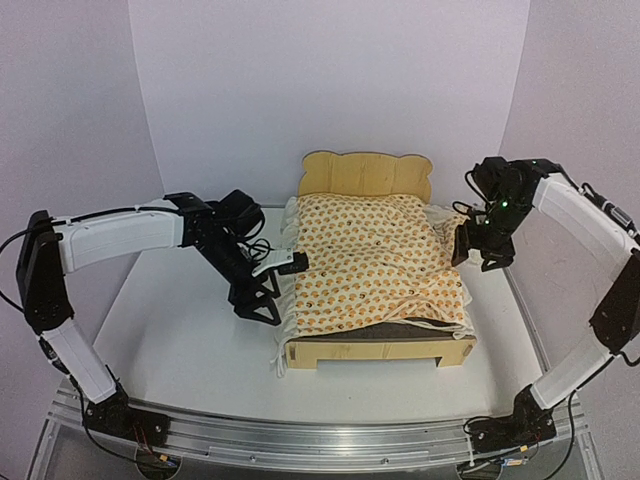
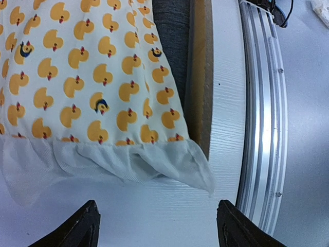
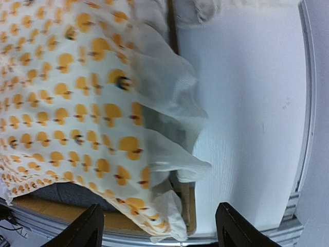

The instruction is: Set up the pet bed

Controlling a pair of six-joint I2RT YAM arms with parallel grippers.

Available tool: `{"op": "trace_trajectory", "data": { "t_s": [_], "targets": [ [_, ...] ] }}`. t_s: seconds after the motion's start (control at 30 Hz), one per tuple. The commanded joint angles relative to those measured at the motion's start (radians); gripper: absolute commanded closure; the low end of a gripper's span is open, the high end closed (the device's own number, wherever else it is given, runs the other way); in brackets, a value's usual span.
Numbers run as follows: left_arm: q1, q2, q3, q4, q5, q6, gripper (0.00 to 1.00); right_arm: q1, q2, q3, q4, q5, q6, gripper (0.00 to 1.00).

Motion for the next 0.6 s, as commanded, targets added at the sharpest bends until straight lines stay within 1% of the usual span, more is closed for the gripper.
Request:
{"op": "trace_trajectory", "data": {
  "t_s": [0.0, 0.07, 0.13, 0.2, 0.27, 0.33, 0.4, 0.43, 0.5, 0.57],
  "targets": [
    [0.006, -0.202, -0.184, 0.097, 0.038, -0.082, 0.26, 0.226, -0.050, 0.062, 0.164, -0.007, 0.024, 0.25],
    [0.007, -0.281, -0.299, 0.190, 0.072, -0.100, 0.31, 0.339, -0.065, 0.029, 0.296, -0.017, 0.014, 0.26],
    [0.005, -0.370, -0.442, 0.318, 0.107, -0.097, 0.36, 0.433, -0.059, 0.002, 0.412, 0.007, 0.030, 0.28],
    [-0.007, -0.421, -0.551, 0.441, 0.109, -0.125, 0.43, 0.491, -0.041, -0.023, 0.508, 0.013, 0.058, 0.31],
    [-0.026, -0.443, -0.648, 0.573, 0.060, -0.170, 0.54, 0.542, -0.024, -0.041, 0.588, 0.033, 0.079, 0.34],
    [-0.040, -0.451, -0.737, 0.688, 0.046, -0.175, 0.61, 0.577, -0.015, -0.068, 0.669, 0.057, 0.104, 0.36],
    [-0.068, -0.457, -0.816, 0.806, 0.040, -0.155, 0.63, 0.603, -0.014, -0.111, 0.766, 0.078, 0.139, 0.39],
    [-0.098, -0.448, -0.823, 0.817, 0.008, -0.153, 0.64, 0.615, -0.015, -0.140, 0.821, 0.082, 0.151, 0.40],
    [-0.141, -0.421, -0.820, 0.843, -0.002, -0.124, 0.64, 0.647, -0.015, -0.182, 0.898, 0.091, 0.176, 0.41],
    [-0.166, -0.383, -0.827, 0.928, -0.062, -0.095, 0.63, 0.682, -0.008, -0.196, 0.916, 0.131, 0.193, 0.41]
  ]
}}
